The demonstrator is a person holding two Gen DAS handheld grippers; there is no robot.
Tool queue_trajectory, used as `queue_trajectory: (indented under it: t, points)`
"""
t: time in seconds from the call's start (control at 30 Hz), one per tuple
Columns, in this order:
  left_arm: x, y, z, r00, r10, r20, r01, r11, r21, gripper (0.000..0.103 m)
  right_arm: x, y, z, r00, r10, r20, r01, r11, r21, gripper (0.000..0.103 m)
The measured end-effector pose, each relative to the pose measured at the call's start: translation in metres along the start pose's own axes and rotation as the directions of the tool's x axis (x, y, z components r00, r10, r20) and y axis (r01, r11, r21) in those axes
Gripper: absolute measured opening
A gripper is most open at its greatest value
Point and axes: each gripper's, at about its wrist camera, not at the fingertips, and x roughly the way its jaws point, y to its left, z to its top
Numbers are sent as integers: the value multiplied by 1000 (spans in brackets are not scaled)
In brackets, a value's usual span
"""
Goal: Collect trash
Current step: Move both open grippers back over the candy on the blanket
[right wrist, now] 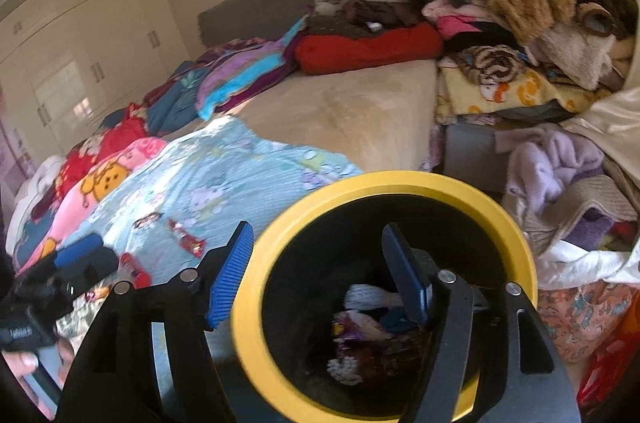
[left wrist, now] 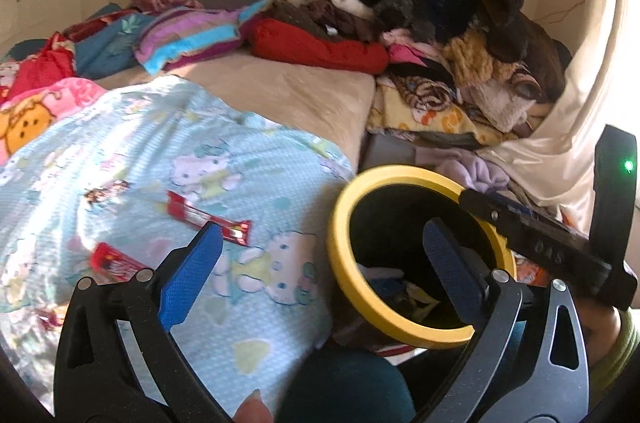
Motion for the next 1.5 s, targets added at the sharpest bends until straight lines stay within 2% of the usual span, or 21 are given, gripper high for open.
queue_trajectory:
  t: [0.3,0.67,0.93,1.13,1.4,1.5]
  points:
    - [-24,48,8,997,64,45,-60,995,-78,92,6,62,-10,993,113,-19,-114,986,-119,66]
    - [-43,100,5,987,146,69,-136,982,-133,92,20,135,-28,972,216,-93,-233,939,-252,72]
    - [-54,158,-9,971,235,39,-220,950,-223,92,46,177,-41,957,235,-172,-281,898,-338,74]
    - [-65,199,-28,959,282,-7,-272,919,-286,92,73,199,-45,944,240,-227,-310,882,-356,74]
    - [-72,238,-59,953,292,-78,-300,889,-346,92,109,228,-53,927,238,-291,-342,854,-393,74]
    - [-68,249,-71,958,267,-108,-288,881,-376,84,125,237,-56,921,224,-318,-345,848,-402,74]
